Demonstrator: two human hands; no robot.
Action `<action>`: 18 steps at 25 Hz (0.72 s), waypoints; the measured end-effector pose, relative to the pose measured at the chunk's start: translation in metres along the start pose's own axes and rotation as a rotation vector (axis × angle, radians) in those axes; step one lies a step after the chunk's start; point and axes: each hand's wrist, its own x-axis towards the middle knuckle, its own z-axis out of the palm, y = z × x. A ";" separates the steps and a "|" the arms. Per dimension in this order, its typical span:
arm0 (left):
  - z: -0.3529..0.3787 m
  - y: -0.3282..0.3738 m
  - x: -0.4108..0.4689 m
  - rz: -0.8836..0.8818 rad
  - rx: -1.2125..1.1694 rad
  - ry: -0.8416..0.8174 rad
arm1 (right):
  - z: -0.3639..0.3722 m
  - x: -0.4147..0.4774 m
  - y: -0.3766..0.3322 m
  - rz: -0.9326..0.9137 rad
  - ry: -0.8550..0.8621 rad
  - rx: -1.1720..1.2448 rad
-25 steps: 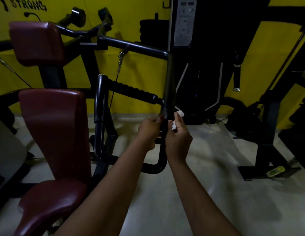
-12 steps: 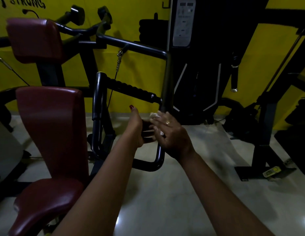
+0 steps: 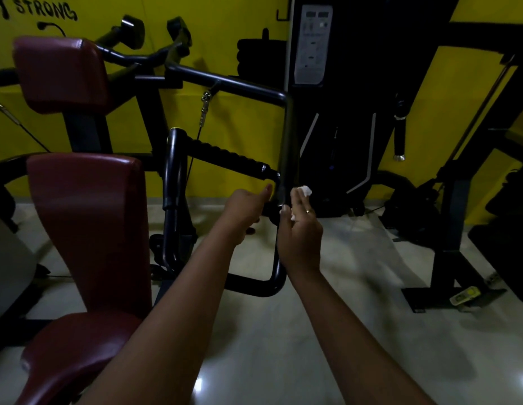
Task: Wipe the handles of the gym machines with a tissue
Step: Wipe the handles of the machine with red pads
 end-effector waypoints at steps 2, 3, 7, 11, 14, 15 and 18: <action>-0.003 -0.002 -0.003 0.055 0.025 -0.034 | 0.005 0.011 -0.004 0.268 -0.045 0.056; -0.003 -0.004 -0.003 0.077 0.027 -0.043 | 0.008 0.014 -0.004 0.397 -0.030 0.109; -0.001 -0.010 0.004 0.161 0.063 0.032 | 0.005 0.025 0.000 1.045 0.083 0.847; 0.000 -0.012 0.008 0.164 0.123 0.043 | 0.004 0.025 0.004 1.246 -0.167 1.394; -0.001 -0.012 0.010 0.151 0.124 0.042 | 0.005 0.023 0.007 1.300 -0.160 1.415; -0.001 -0.013 0.010 0.153 0.125 0.041 | 0.006 0.022 0.007 1.314 -0.098 1.364; -0.002 -0.013 0.007 0.157 0.123 0.043 | 0.008 0.015 0.006 1.246 0.138 1.186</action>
